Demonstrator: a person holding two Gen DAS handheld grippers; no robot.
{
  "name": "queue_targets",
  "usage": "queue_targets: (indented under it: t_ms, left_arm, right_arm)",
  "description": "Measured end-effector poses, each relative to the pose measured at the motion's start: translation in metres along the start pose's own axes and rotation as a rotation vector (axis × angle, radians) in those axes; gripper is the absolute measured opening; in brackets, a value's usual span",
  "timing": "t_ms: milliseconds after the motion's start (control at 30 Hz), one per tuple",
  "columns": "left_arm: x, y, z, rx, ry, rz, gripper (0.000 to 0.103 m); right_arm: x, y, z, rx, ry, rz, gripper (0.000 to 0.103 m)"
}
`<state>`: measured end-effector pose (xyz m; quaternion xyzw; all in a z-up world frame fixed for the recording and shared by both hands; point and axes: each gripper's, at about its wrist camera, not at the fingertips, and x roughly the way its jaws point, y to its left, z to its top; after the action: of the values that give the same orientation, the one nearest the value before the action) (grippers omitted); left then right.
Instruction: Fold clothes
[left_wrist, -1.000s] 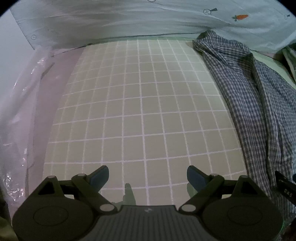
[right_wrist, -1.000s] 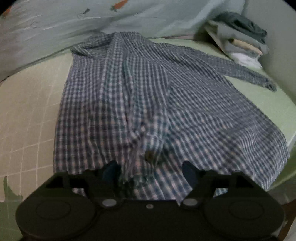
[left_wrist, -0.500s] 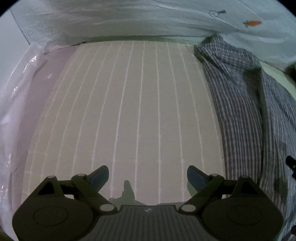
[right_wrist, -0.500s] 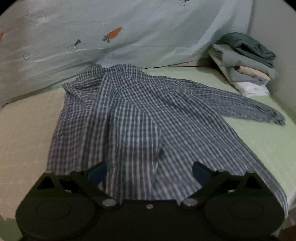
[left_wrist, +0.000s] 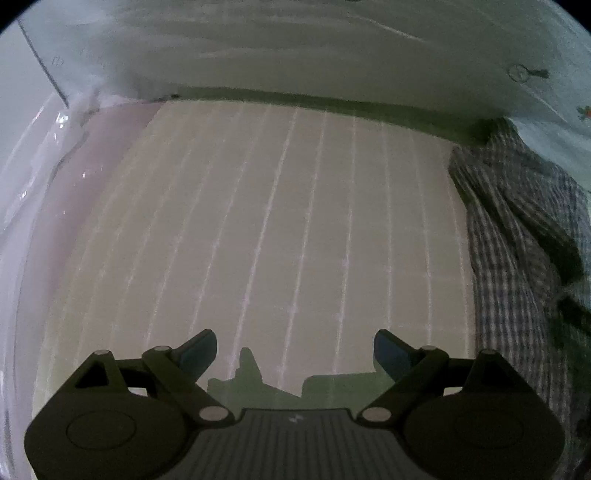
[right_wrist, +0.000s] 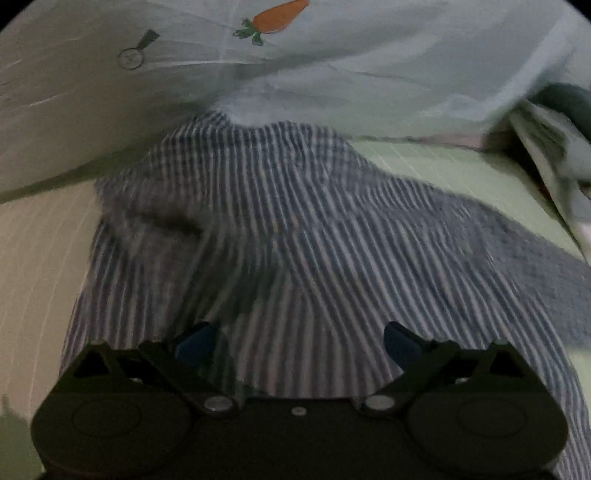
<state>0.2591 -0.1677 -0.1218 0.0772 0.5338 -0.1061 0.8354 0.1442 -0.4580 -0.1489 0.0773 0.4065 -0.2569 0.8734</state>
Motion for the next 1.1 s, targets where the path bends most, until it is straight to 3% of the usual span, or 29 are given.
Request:
queue_targets:
  t_ms: [200,300,400,633,1100]
  left_arm:
    - [0.011,0.005,0.005,0.020,0.019,0.004,0.092]
    - [0.006,0.008,0.000,0.029,0.017,-0.006,0.092]
    - [-0.009,0.009,-0.005,0.027,-0.010,-0.025,0.092]
    - [-0.063,0.012,-0.039,0.052,-0.103,-0.068,0.093]
    - [-0.105,-0.033,-0.125,0.279,-0.081,-0.199,0.093]
  right_arm:
    - [0.045,0.015,0.047,-0.003,0.003,-0.001,0.099]
    - [0.043,0.016,0.052,-0.003,0.002,-0.023,0.099]
    - [0.014,0.010,0.042,0.008,-0.038,-0.029,0.099]
    - [-0.080,-0.024,-0.013,0.049,-0.107,-0.020,0.103]
    - [-0.200,-0.047,-0.137,0.152,-0.103,-0.070,0.103]
